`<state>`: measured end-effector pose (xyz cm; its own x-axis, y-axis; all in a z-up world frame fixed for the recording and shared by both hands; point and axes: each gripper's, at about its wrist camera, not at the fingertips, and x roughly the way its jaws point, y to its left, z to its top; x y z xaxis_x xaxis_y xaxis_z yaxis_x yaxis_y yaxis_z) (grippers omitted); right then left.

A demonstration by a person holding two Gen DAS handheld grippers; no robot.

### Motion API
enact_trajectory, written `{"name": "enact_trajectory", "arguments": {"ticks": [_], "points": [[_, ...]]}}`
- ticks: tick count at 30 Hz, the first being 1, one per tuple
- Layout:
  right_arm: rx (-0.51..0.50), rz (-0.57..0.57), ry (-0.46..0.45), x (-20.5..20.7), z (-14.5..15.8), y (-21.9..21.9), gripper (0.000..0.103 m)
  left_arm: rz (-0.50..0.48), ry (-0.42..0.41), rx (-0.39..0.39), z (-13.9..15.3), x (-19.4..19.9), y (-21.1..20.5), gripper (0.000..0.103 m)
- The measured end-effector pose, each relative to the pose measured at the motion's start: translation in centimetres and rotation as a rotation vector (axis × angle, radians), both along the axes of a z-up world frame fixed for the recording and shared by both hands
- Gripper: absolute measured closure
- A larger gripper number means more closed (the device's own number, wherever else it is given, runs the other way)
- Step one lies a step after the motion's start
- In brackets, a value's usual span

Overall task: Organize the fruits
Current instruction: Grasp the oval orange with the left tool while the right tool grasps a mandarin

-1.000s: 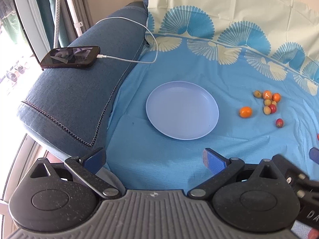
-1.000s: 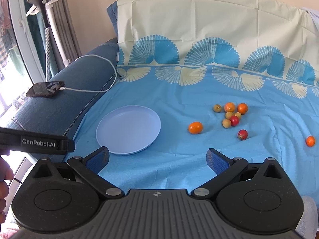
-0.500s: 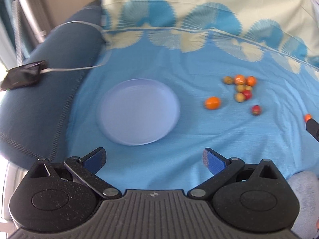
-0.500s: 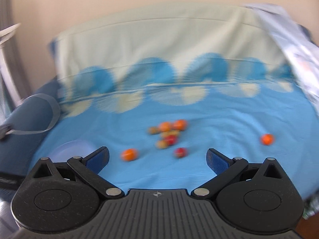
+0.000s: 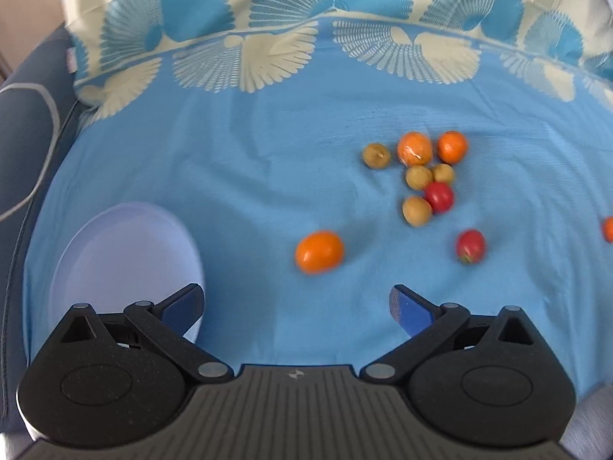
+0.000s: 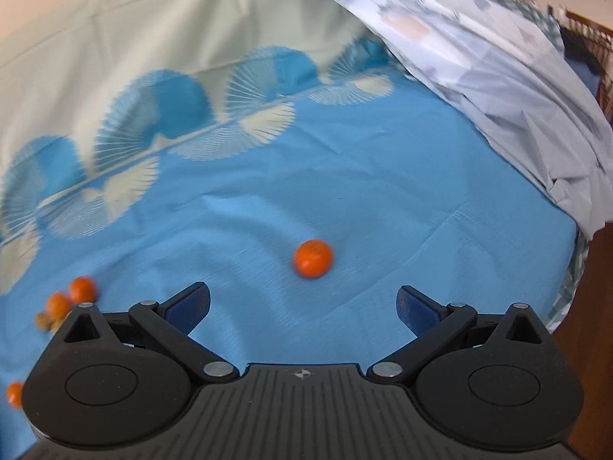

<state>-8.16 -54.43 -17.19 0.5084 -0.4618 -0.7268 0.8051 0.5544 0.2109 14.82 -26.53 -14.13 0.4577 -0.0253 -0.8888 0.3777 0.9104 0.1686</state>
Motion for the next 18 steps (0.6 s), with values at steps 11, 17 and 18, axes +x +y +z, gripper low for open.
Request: {"name": "enact_trajectory", "arguments": {"ticks": [11, 17, 18], "points": [[0.05, -0.022, 0.166, 7.3, -9.9, -7.0, 0.0, -0.07, 0.088, 0.106, -7.1, 5.8, -3.4, 0.0], [-0.032, -0.013, 0.151, 7.2, -10.3, -6.1, 0.001, -0.021, 0.113, 0.027, -6.9, 6.6, -2.0, 0.006], [-0.029, -0.009, 0.156, 7.2, -10.1, -6.1, 0.001, -0.025, 0.094, 0.033, -6.7, 6.6, -1.9, 0.022]]}}
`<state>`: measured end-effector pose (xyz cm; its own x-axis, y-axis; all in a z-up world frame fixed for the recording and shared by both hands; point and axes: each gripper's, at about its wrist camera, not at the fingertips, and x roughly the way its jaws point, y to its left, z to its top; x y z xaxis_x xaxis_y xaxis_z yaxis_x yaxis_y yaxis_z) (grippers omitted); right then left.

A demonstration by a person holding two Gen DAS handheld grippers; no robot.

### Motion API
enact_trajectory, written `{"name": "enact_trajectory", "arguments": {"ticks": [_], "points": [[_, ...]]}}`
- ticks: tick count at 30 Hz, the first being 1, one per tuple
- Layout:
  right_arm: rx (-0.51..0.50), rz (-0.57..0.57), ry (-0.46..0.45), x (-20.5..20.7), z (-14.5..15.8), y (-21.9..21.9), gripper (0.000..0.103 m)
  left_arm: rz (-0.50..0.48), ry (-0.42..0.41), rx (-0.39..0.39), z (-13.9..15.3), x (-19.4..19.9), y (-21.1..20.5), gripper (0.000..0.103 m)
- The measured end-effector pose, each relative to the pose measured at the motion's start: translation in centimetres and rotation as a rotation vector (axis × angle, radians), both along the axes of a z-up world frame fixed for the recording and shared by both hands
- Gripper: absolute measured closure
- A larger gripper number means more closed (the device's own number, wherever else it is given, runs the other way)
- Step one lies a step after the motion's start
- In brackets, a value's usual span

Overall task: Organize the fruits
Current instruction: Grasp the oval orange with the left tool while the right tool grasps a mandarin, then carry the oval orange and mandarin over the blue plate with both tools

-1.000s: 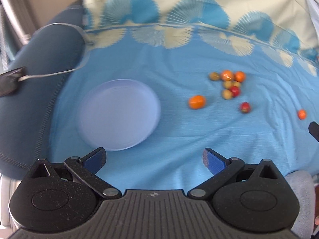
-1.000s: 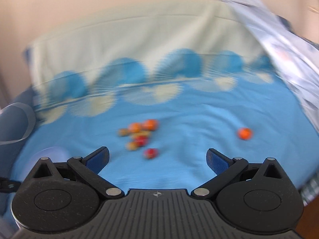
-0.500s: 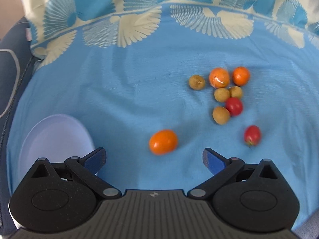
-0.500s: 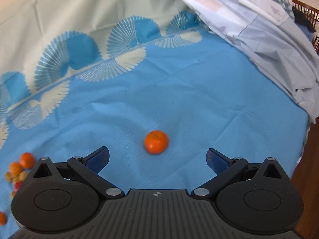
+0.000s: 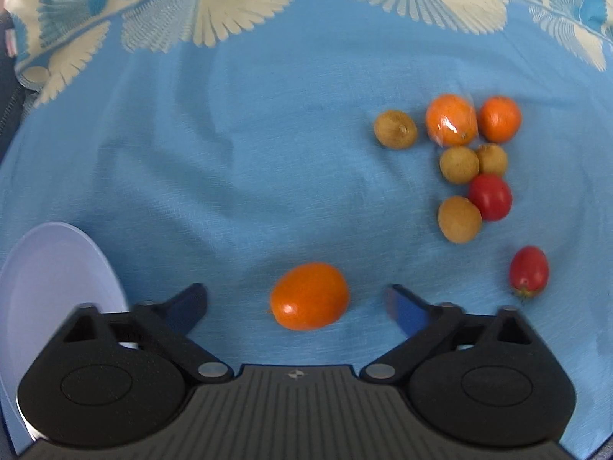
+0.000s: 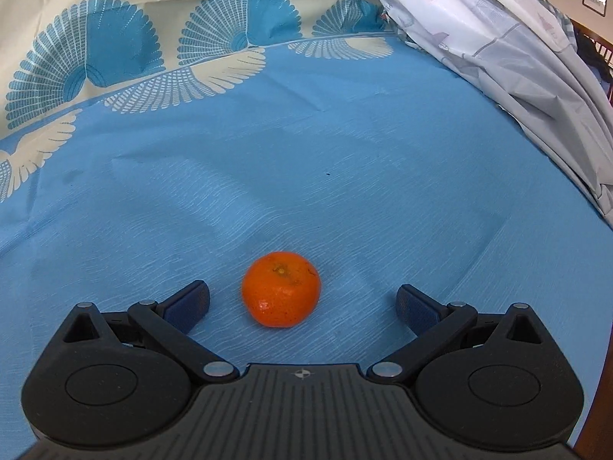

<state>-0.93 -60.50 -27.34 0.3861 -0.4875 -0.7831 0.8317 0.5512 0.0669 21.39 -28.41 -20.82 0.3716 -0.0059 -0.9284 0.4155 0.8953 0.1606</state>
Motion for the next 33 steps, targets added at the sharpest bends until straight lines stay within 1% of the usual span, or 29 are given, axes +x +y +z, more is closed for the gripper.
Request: {"name": "enact_trajectory", "arguments": {"ticks": [1, 2, 3, 4, 5, 8, 10, 12, 15, 19, 23, 25, 27, 29, 33], "points": [[0.007, 0.002, 0.004, 0.0, 0.1, 0.0, 0.007, -0.015, -0.005, -0.014, 0.3, -0.1, 0.1, 0.032], [0.01, -0.001, 0.002, -0.2, 0.5, 0.1, 0.015, -0.022, 0.0, -0.031, 0.7, -0.1, 0.1, 0.054], [-0.003, -0.003, 0.001, -0.2, 0.9, 0.3, 0.039, -0.018, 0.005, -0.036, 0.9, -0.2, 0.1, 0.059], [-0.017, 0.005, -0.003, -0.2, 1.3, 0.6, 0.058, -0.012, -0.005, -0.031, 1.1, -0.3, 0.1, 0.059], [-0.02, 0.015, -0.004, -0.2, 1.6, 0.9, 0.065, -0.015, -0.016, -0.032, 1.4, -0.6, 0.1, 0.059], [0.016, 0.009, -0.025, -0.4, 2.1, 1.0, 0.065, -0.008, -0.031, -0.029, 2.3, -1.3, 0.1, 0.059], [0.03, 0.009, -0.049, -0.9, 2.8, 1.1, 0.066, 0.002, -0.029, -0.057, 3.7, -2.3, 0.4, 0.059], [0.024, 0.02, -0.085, -1.4, 4.1, 1.9, 0.066, 0.012, -0.04, -0.082, 5.7, -3.5, 0.9, 0.059], [0.013, 0.075, -0.154, -2.7, 7.3, 4.0, 0.066, 0.03, -0.049, -0.122, 9.0, -5.6, 2.5, 0.059], [0.001, 0.212, -0.239, -4.4, 12.2, 9.0, 0.065, 0.055, -0.065, -0.137, 12.8, -9.1, 5.8, 0.059], [0.024, 0.376, -0.312, -6.2, 16.7, 15.4, 0.065, 0.093, -0.087, -0.16, 15.9, -12.6, 10.6, 0.059], [0.045, 0.459, -0.337, -7.0, 18.5, 18.9, 0.065, 0.12, -0.096, -0.168, 16.9, -14.4, 13.3, 0.059], [0.087, 0.54, -0.355, -7.6, 20.0, 22.2, 0.065, 0.15, -0.102, -0.175, 17.7, -16.0, 16.0, 0.059], [0.137, 0.619, -0.366, -8.1, 21.1, 25.3, 0.065, 0.181, -0.109, -0.182, 18.3, -17.4, 18.6, 0.059], [0.174, 0.764, -0.374, -9.4, 23.1, 31.3, 0.065, 0.234, -0.123, -0.198, 18.9, -20.0, 23.4, 0.059]]}}
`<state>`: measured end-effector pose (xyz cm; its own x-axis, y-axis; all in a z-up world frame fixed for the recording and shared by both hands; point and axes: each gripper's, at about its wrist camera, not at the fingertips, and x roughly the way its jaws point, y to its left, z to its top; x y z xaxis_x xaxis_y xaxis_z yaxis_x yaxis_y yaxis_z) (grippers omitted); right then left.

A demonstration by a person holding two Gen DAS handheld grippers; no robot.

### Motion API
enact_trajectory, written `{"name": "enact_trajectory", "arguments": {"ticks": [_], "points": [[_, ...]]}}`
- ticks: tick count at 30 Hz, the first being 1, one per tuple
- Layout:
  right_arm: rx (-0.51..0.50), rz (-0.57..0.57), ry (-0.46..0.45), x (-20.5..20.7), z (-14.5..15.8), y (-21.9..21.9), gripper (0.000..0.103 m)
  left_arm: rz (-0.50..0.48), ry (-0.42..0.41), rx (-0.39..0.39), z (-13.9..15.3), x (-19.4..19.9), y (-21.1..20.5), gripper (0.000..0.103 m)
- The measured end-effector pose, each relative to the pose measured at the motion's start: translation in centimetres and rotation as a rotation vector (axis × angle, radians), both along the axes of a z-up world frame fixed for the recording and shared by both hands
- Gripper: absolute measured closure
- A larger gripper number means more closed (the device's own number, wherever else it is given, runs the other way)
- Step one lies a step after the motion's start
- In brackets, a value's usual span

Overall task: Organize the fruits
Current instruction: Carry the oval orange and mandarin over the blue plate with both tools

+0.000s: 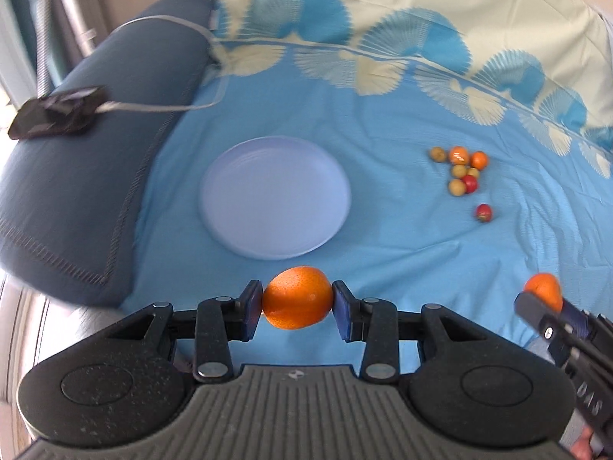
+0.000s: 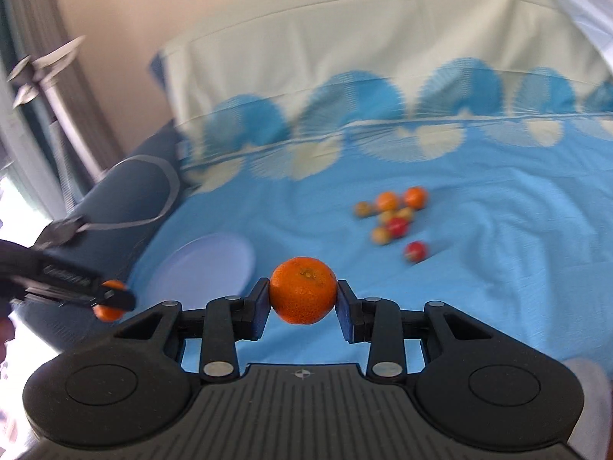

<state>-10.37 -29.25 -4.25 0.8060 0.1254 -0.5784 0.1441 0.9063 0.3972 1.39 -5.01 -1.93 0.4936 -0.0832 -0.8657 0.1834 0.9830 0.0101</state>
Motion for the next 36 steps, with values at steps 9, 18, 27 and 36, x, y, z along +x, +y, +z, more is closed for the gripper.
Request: {"name": "enact_trajectory", "arguments": {"ticks": [9, 18, 27, 36], "points": [[-0.11, 0.211, -0.034, -2.2, 2.7, 8.4, 0.065, 0.058, -0.004, -0.062, -0.1, -3.7, 6.4, 0.06], [-0.173, 0.236, -0.026, -1.9, 3.6, 11.0, 0.065, 0.079, -0.007, -0.109, -0.1, -3.4, 7.8, 0.06], [-0.194, 0.244, -0.013, -1.3, 3.6, 11.6, 0.065, 0.102, 0.001, -0.127, -0.2, -2.6, 8.4, 0.059], [-0.206, 0.234, -0.002, -0.4, 3.3, 11.5, 0.065, 0.139, 0.004, -0.132, -0.1, -0.9, 9.1, 0.059]]}}
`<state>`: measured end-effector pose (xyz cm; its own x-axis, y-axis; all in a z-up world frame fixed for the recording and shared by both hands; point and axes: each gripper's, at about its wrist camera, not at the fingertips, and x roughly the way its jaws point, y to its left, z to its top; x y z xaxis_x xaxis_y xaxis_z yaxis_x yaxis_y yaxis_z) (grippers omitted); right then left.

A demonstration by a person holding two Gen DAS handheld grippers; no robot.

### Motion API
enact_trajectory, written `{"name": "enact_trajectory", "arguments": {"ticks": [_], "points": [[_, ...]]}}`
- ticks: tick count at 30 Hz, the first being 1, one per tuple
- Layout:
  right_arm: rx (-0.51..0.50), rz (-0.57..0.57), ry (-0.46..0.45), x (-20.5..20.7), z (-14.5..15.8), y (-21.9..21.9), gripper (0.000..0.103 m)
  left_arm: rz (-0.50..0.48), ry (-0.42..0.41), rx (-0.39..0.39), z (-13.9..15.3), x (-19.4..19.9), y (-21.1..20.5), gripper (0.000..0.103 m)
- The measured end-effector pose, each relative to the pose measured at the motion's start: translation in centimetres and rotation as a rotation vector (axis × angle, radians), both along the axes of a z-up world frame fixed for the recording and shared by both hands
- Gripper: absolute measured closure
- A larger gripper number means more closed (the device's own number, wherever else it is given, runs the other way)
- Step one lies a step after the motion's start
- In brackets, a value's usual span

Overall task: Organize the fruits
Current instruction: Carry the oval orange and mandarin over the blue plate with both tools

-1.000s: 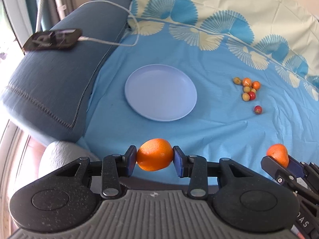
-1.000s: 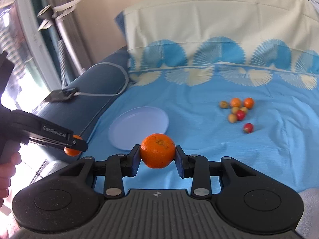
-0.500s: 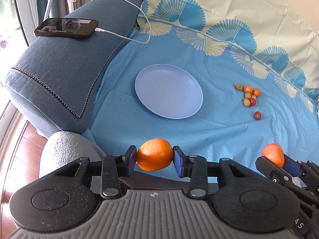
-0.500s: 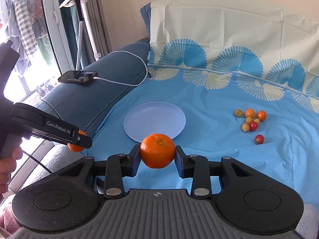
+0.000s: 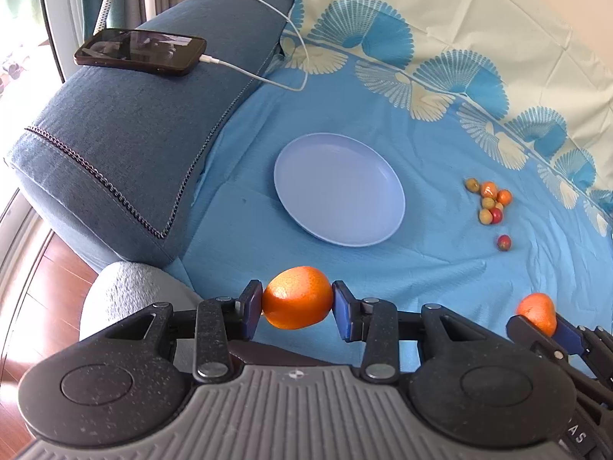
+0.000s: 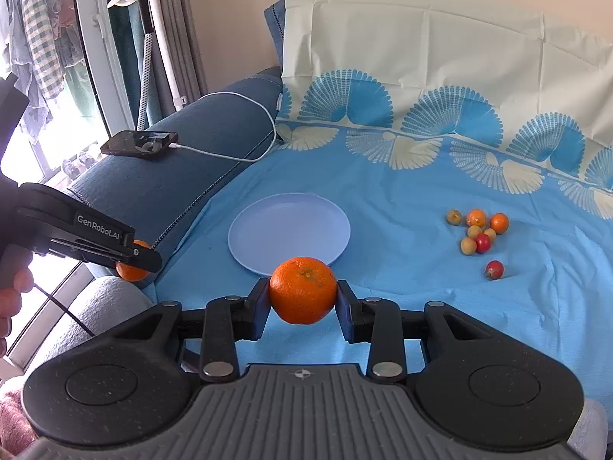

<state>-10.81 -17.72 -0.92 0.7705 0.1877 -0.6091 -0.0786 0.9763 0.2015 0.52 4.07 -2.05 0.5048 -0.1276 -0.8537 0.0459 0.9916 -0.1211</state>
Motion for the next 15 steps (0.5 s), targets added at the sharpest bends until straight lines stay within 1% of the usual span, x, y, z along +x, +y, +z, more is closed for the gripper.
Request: {"name": "enact_trajectory", "arguments": {"ticks": [8, 15], "points": [[-0.016, -0.01, -0.023, 3.1, 0.3, -0.5, 0.065, 0.016, -0.017, -0.004, 0.5, 2.7, 0.2, 0.059], [-0.034, -0.008, -0.018, 7.2, -0.8, -0.6, 0.065, 0.028, -0.001, 0.012, -0.7, 6.3, -0.7, 0.059]]}}
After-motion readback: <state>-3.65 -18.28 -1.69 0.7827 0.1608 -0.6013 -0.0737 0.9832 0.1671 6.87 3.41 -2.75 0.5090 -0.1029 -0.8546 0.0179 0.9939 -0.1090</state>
